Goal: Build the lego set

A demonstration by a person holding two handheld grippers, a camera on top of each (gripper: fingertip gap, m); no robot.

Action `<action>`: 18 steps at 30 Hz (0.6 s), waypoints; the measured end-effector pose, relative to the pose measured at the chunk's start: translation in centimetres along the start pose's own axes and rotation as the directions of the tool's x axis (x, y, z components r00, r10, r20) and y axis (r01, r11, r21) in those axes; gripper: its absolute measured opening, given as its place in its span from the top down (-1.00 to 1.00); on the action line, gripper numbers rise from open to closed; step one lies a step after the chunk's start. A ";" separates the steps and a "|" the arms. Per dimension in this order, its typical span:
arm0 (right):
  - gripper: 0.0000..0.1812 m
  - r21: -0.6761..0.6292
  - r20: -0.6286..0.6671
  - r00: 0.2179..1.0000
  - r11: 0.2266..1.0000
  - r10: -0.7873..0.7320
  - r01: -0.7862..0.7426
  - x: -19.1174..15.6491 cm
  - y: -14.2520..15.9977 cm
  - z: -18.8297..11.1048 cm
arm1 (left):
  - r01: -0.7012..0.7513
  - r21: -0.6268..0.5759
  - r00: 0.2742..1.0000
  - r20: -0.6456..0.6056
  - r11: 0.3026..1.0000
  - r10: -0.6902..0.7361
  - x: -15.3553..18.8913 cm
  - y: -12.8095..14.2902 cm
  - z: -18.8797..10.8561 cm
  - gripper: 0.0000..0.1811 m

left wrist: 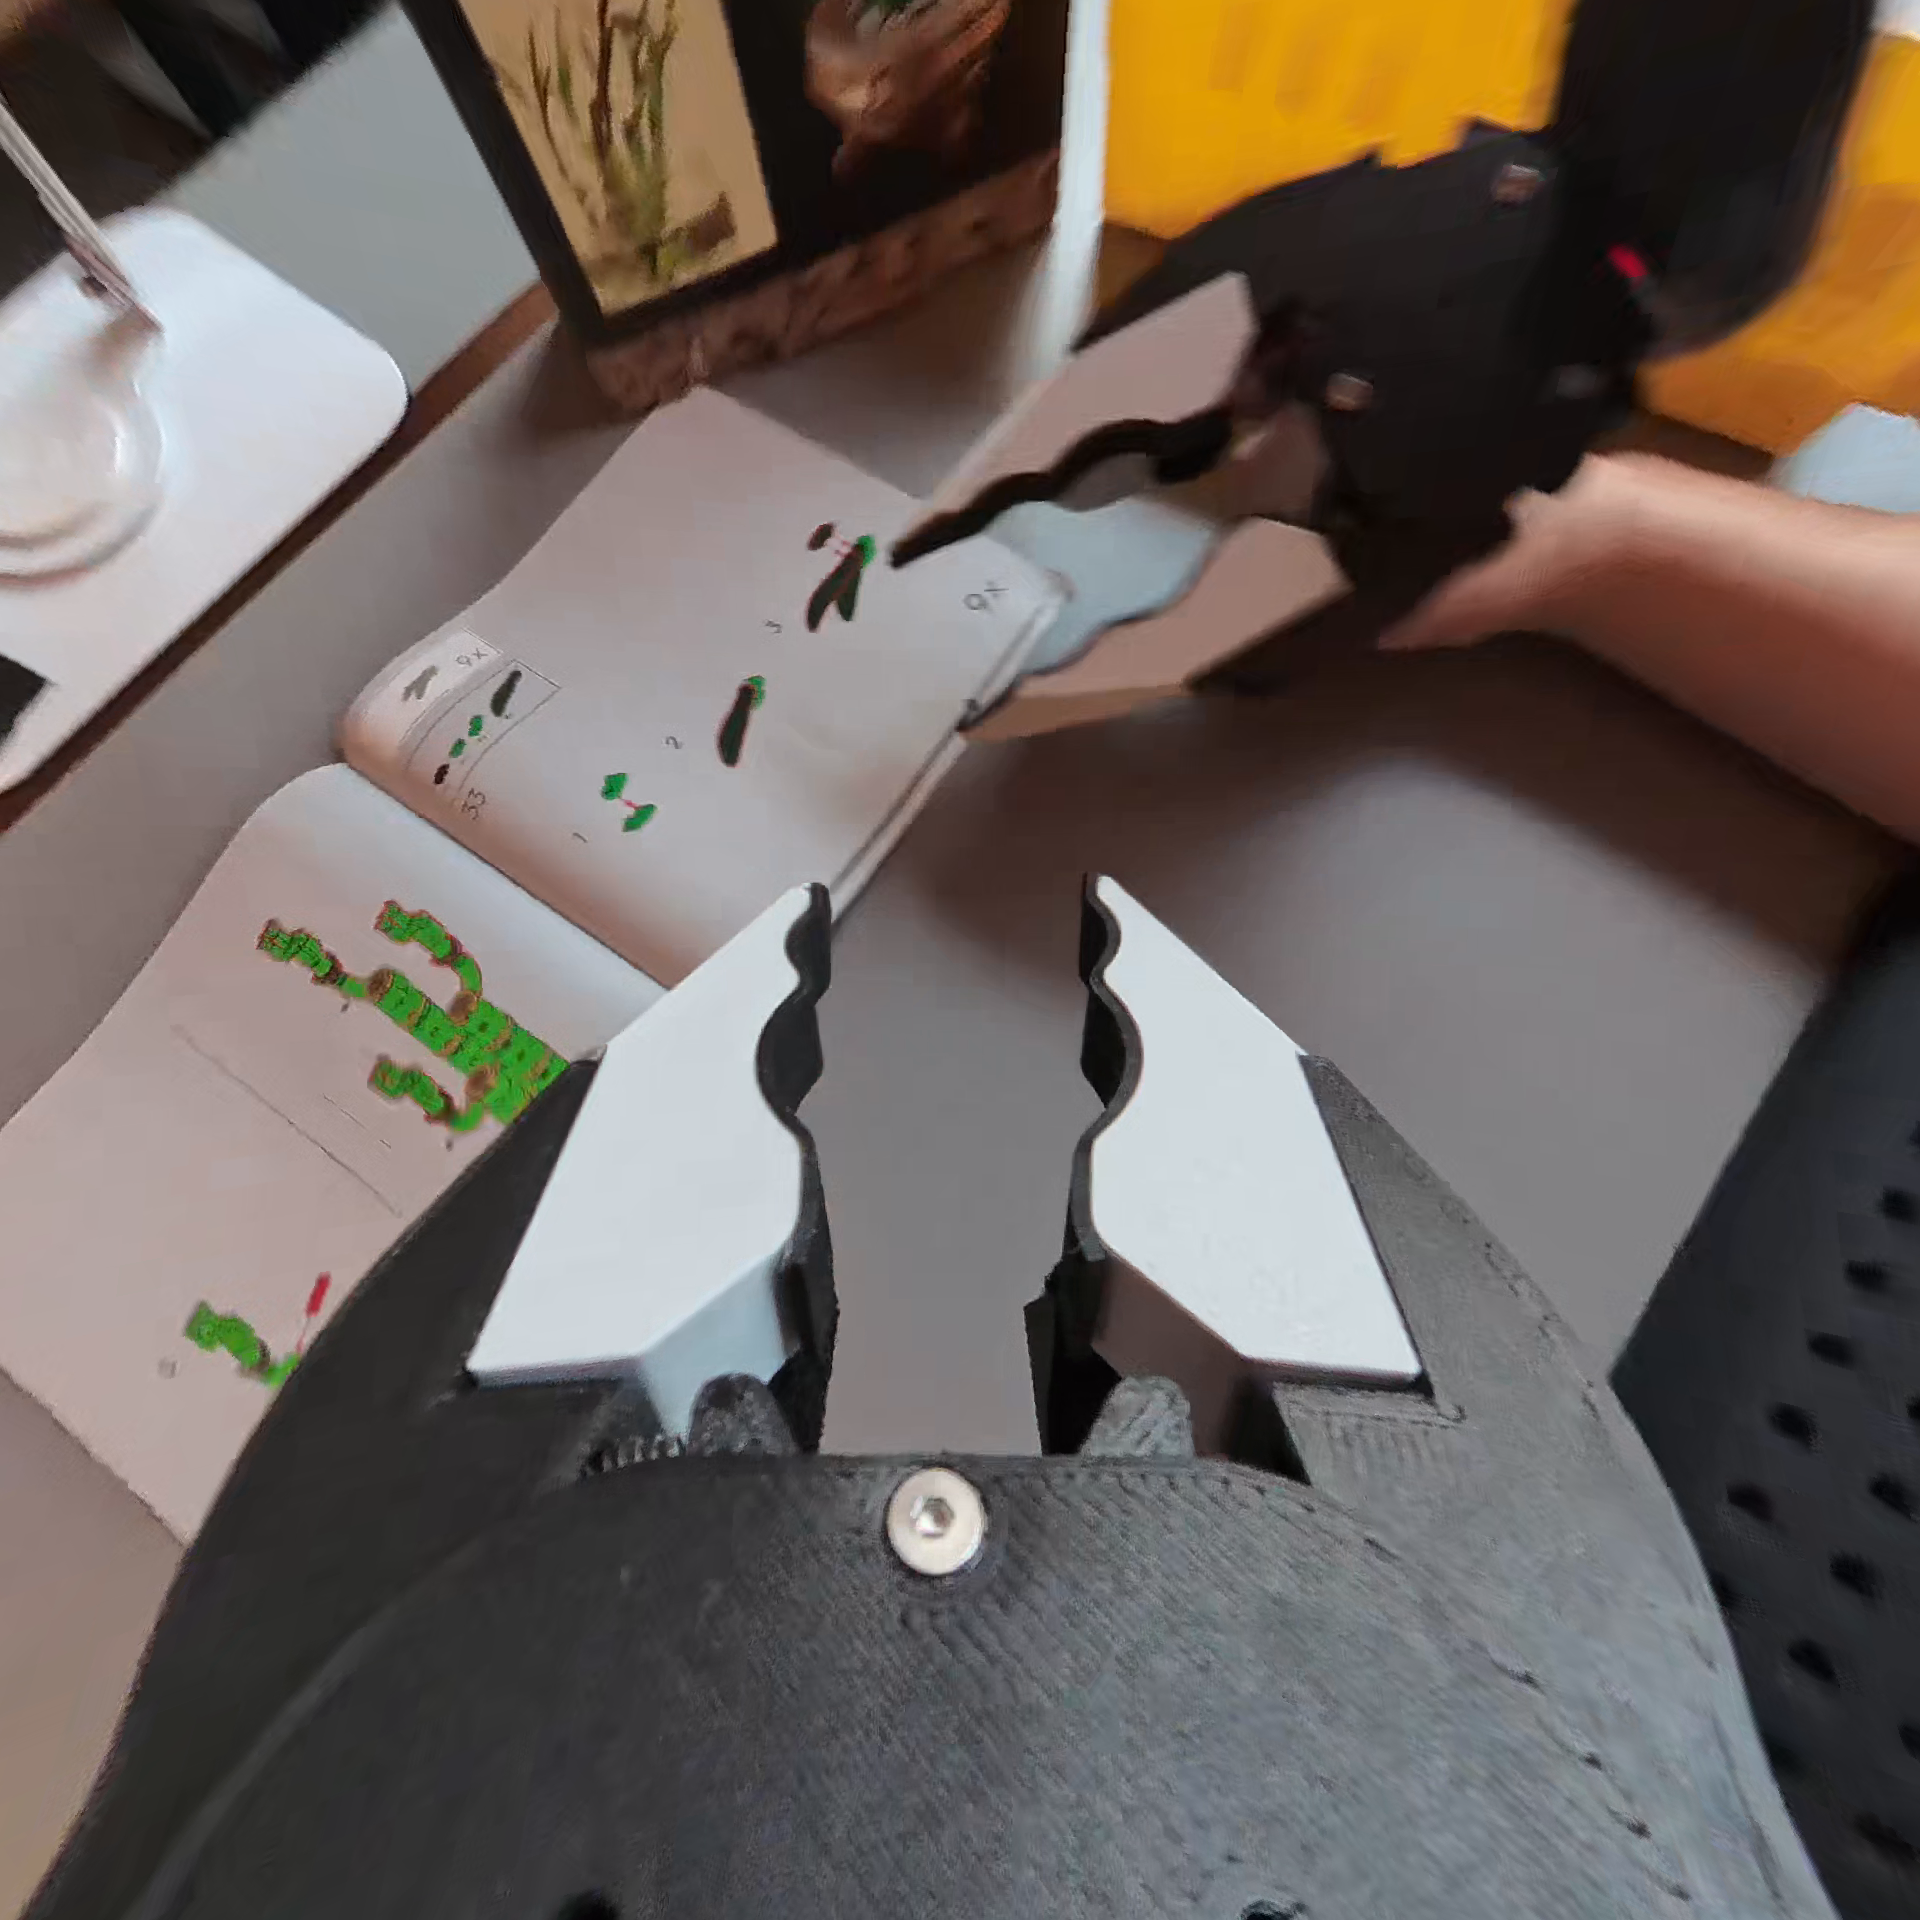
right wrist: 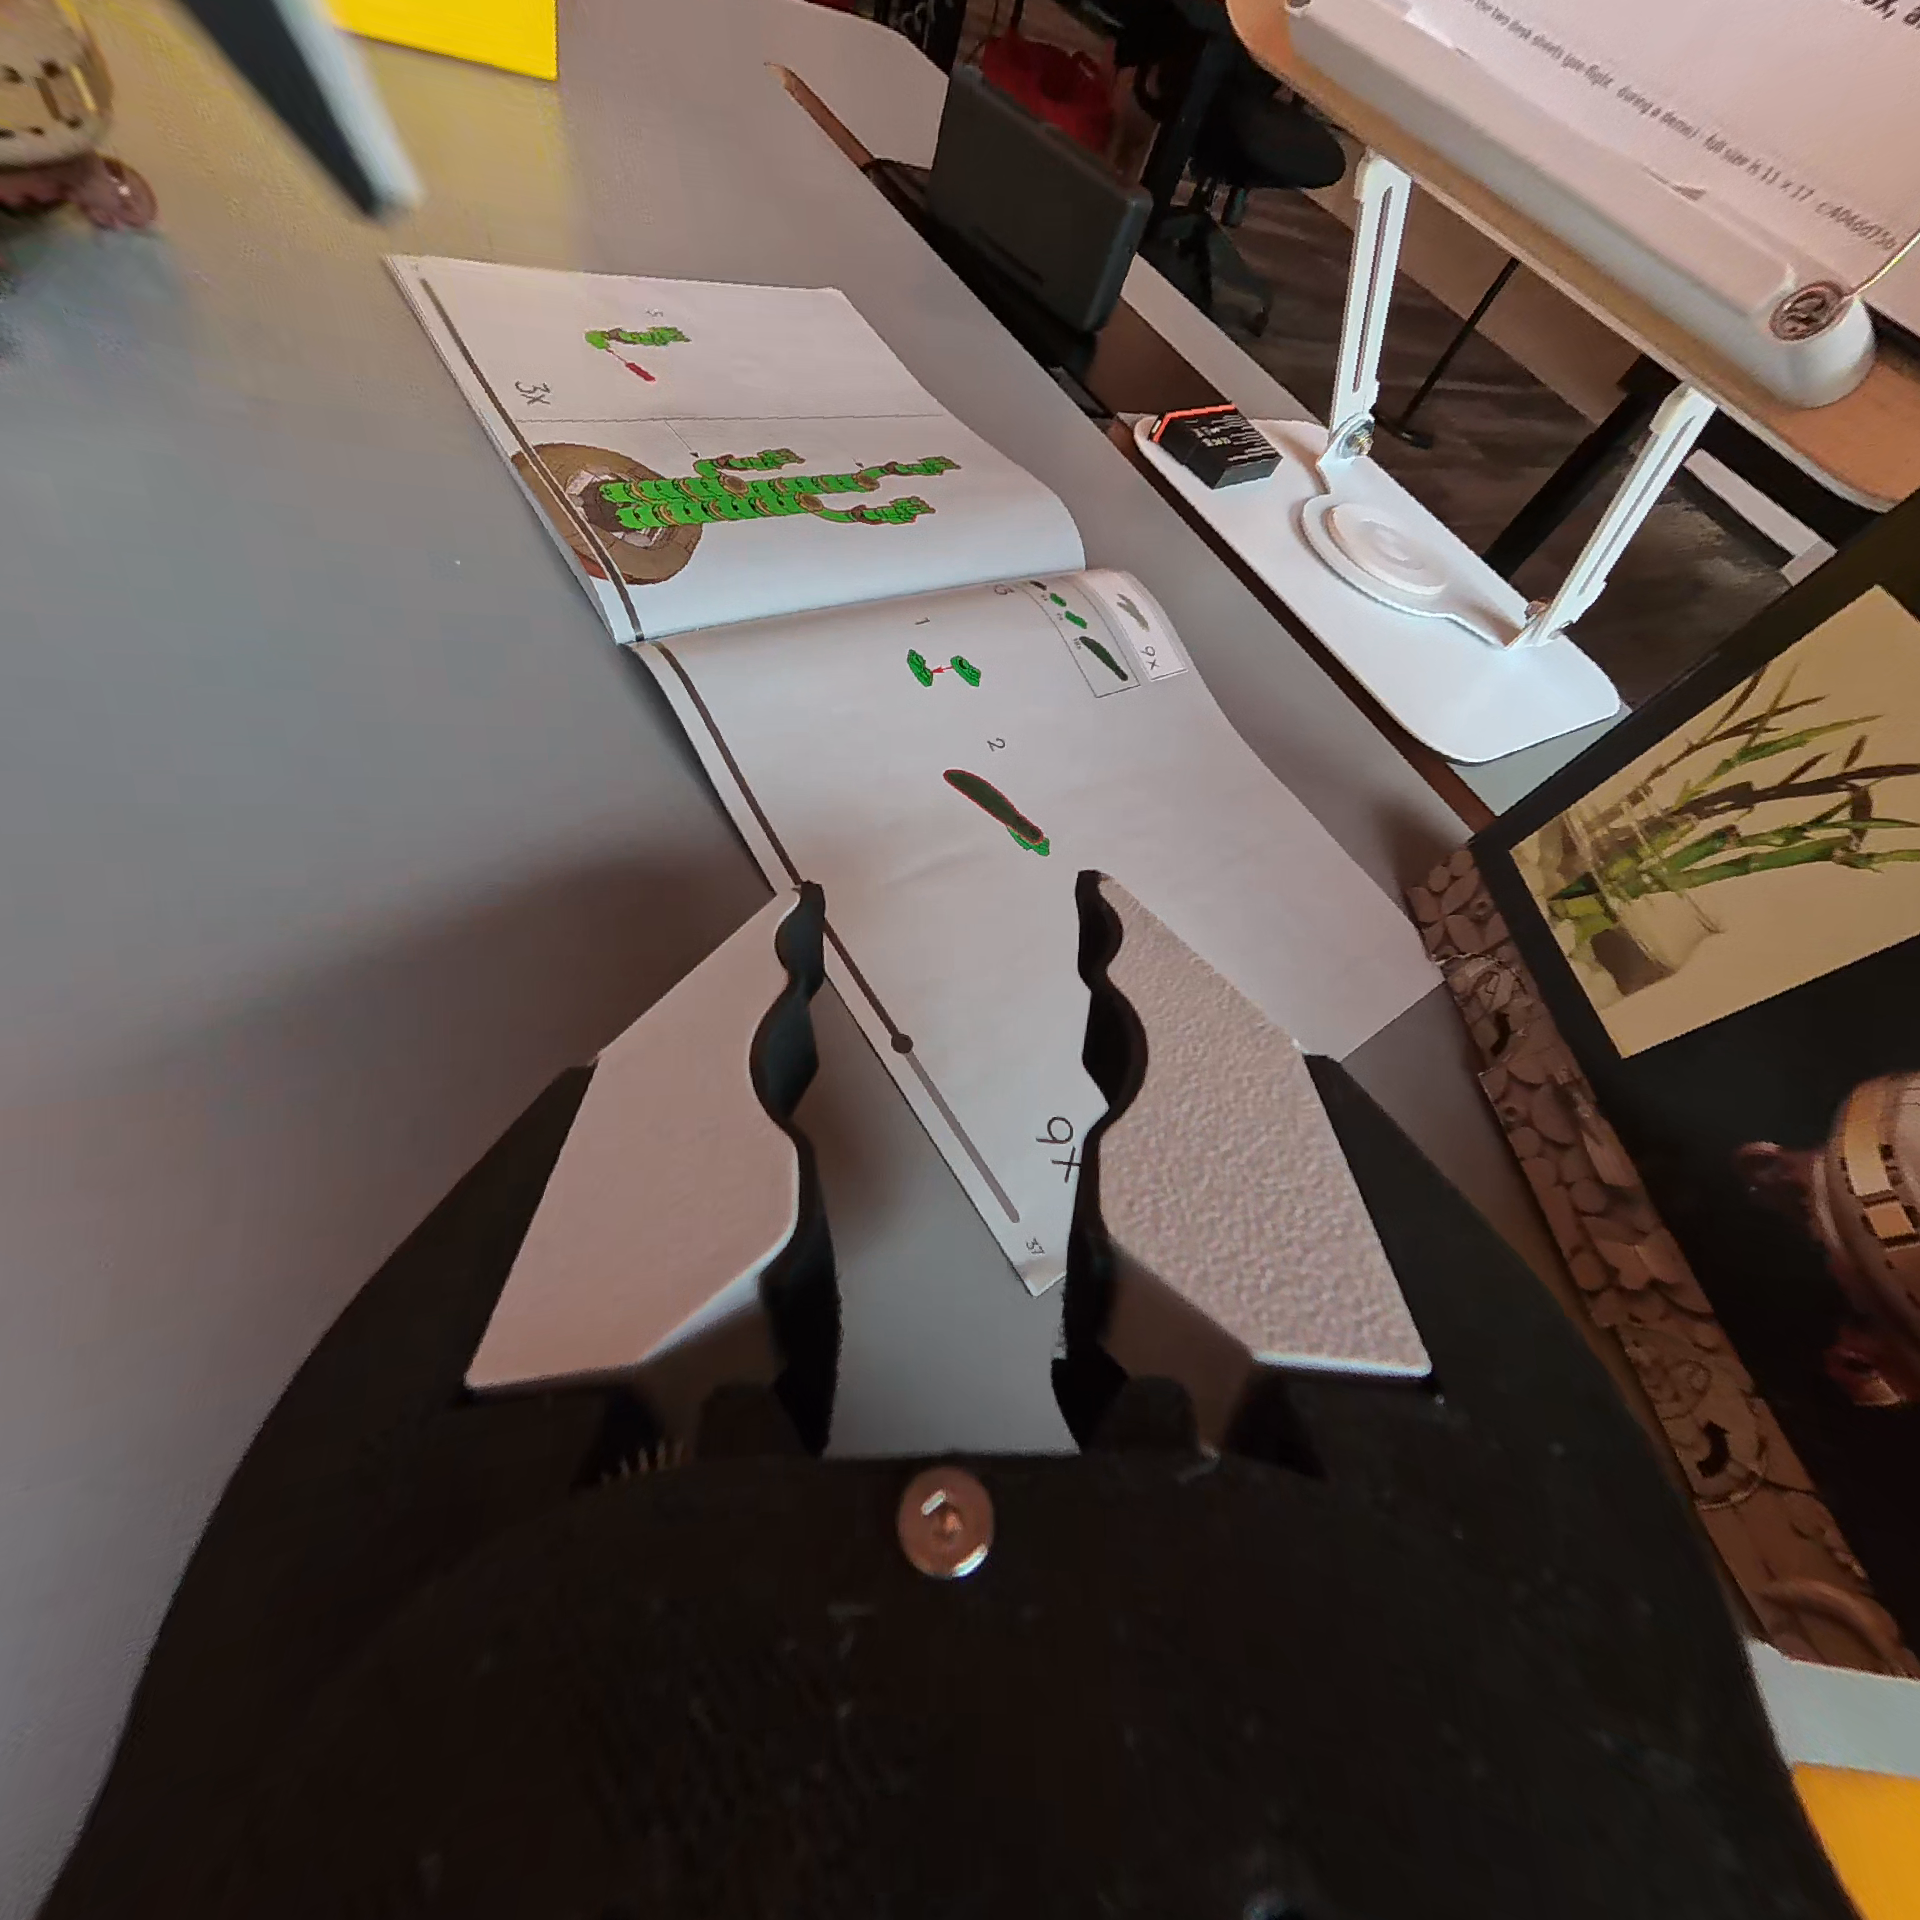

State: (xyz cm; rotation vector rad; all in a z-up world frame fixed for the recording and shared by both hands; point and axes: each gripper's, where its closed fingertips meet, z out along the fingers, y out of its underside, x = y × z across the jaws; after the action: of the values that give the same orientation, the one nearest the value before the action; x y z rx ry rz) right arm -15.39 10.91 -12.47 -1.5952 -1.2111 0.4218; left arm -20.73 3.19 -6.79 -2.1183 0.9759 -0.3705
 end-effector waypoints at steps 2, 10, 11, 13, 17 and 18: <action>0.47 0.009 -0.008 1.000 1.000 -0.002 0.002 0.1 -0.2 0.0 | -0.044 0.083 0.993 0.117 0.996 0.034 1.8 2.4 -2.7 0.46; 0.51 0.054 -0.049 0.999 0.998 -0.017 0.019 0.6 -0.9 0.1 | 0.144 0.194 0.674 0.698 0.970 -0.240 -4.1 16.8 -15.7 -0.08; 0.51 0.053 -0.050 0.999 0.998 -0.019 0.022 0.6 -0.9 0.1 | 0.186 0.200 0.630 0.727 0.962 -0.273 -5.5 18.1 -16.8 -0.21; 0.51 0.063 -0.054 0.998 0.997 -0.032 0.035 0.5 -1.0 0.0 | 0.269 0.209 0.597 0.730 0.940 -0.333 -7.7 20.0 -17.2 -0.42; 0.52 0.079 -0.070 0.996 0.995 -0.058 0.064 0.3 -1.2 -0.4 | 0.476 0.234 0.640 0.569 0.848 -0.516 -9.1 21.9 -14.3 -0.59; 0.52 0.078 -0.071 0.996 0.995 -0.062 0.068 0.3 -1.2 -0.4 | 0.512 0.223 0.645 0.537 0.830 -0.543 -9.1 22.1 -13.6 -0.60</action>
State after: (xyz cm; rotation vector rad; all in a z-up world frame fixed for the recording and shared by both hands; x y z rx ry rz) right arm -15.53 10.85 -11.20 -1.4857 -1.1765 0.3668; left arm -45.63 -6.35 -13.66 -2.2305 -0.0352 0.0020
